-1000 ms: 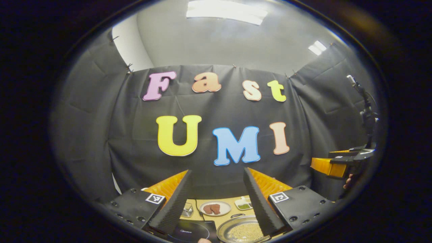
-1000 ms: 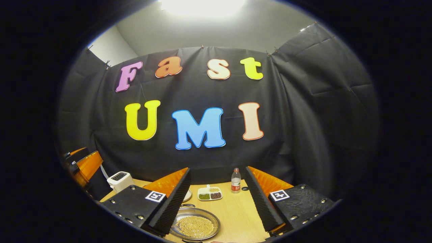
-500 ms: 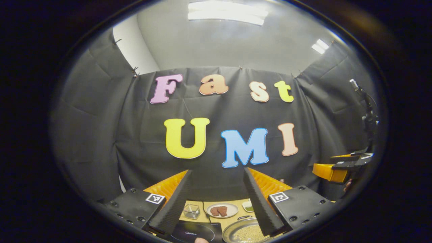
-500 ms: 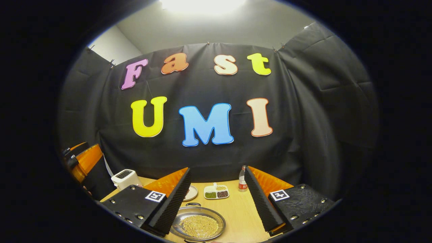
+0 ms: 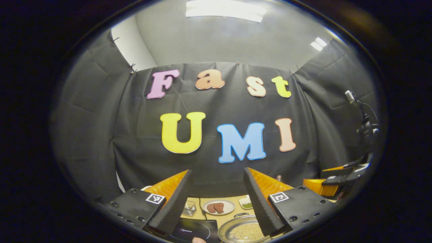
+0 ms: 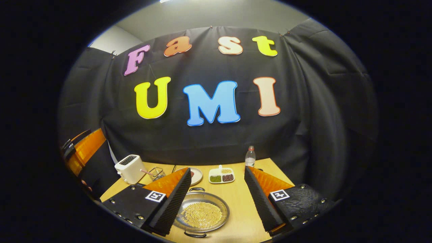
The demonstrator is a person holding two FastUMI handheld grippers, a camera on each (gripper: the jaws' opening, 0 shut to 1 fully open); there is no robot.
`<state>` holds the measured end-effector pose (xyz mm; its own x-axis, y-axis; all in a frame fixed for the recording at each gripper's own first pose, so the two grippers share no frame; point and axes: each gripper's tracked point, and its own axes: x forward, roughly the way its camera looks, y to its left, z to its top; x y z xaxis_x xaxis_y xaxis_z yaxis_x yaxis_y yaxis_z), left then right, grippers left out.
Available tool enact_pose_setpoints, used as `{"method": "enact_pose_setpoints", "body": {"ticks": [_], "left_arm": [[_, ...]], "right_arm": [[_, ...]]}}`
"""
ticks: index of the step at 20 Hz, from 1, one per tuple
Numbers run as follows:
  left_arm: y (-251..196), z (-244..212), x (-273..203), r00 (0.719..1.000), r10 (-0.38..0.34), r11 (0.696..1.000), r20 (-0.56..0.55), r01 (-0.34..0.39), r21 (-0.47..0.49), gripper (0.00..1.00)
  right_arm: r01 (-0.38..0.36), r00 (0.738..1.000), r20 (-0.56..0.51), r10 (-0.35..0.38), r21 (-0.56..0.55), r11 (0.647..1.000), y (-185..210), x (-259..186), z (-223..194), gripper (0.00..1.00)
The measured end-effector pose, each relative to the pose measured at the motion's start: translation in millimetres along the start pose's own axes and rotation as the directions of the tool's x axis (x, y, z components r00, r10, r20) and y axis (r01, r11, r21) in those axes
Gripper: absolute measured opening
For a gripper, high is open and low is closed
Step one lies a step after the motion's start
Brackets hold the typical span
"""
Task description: First push the handle of the pot to place it horizontally, then grasp the pot with both hands and set it on the induction cooktop.
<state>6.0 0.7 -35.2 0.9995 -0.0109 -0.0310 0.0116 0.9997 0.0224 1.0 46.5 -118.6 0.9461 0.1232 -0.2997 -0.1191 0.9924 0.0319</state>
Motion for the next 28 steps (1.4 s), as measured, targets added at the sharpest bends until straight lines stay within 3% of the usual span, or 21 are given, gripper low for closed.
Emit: {"method": "enact_pose_setpoints", "body": {"ticks": [3,4,5,6,8,10,12,14,17,18,19,22,25,28], "left_arm": [[5,-8,-2,1.0,0.01,1.0,-0.022,-0.01,0.012,0.94],[8,-11,-5,1.0,0.013,1.0,-0.028,-0.012,0.017,0.99],[10,-12,-7,0.999,0.016,1.0,-0.032,-0.015,0.021,0.95],[12,-14,-9,0.999,0.018,1.0,-0.035,-0.017,0.022,0.97],[18,-16,-14,0.999,0.028,0.999,-0.04,-0.027,0.021,0.95],[23,-21,-19,0.998,0.038,0.999,-0.056,-0.036,0.026,0.96],[28,-23,-24,0.997,0.05,0.998,-0.062,-0.048,0.035,0.95],[32,-23,-27,0.996,0.063,0.997,-0.066,-0.06,0.04,0.95],[36,-27,-32,0.994,0.08,0.996,-0.078,-0.077,0.036,0.97],[38,-29,-34,0.993,0.085,0.996,-0.081,-0.082,0.036,0.95],[40,-28,-35,0.992,0.093,0.995,-0.081,-0.09,0.038,0.95],[43,-31,-39,0.99,0.11,0.994,-0.088,-0.106,0.039,0.95],[46,-34,-43,0.987,0.126,0.991,-0.1,-0.121,0.047,0.95],[44,-38,-46,0.986,0.128,0.991,-0.108,-0.124,0.045,0.95]], "right_arm": [[-0.069,0.992,-0.105,0.067,-0.016,0.998,24,-2,-37,0.86],[-0.077,0.988,-0.139,0.073,-0.024,0.997,27,-2,-50,0.86],[-0.088,0.982,-0.172,0.083,-0.027,0.996,32,-2,-61,0.64],[-0.106,0.973,-0.21,0.098,-0.027,0.994,40,-2,-75,0.66],[-0.133,0.948,-0.294,0.121,-0.021,0.991,51,-3,-101,0.54],[-0.218,0.892,-0.402,0.207,0.018,0.976,73,-9,-125,0.41],[-0.253,0.827,-0.515,0.226,0.018,0.967,77,-16,-165,0.4],[-0.271,0.764,-0.601,0.233,0.027,0.962,83,-25,-187,0.1],[-0.279,0.665,-0.704,0.25,0.075,0.957,84,-35,-216,0.15],[-0.274,0.638,-0.721,0.268,0.112,0.955,82,-40,-222,0.01],[-0.273,0.618,-0.735,0.278,0.131,0.953,86,-38,-234,0.07],[-0.269,0.585,-0.761,0.28,0.143,0.952,84,-33,-252,0.07],[-0.251,0.529,-0.788,0.315,0.209,0.945,90,-33,-267,0.07],[-0.235,0.491,-0.798,0.349,0.265,0.935,101,-28,-283,0.07]]}}
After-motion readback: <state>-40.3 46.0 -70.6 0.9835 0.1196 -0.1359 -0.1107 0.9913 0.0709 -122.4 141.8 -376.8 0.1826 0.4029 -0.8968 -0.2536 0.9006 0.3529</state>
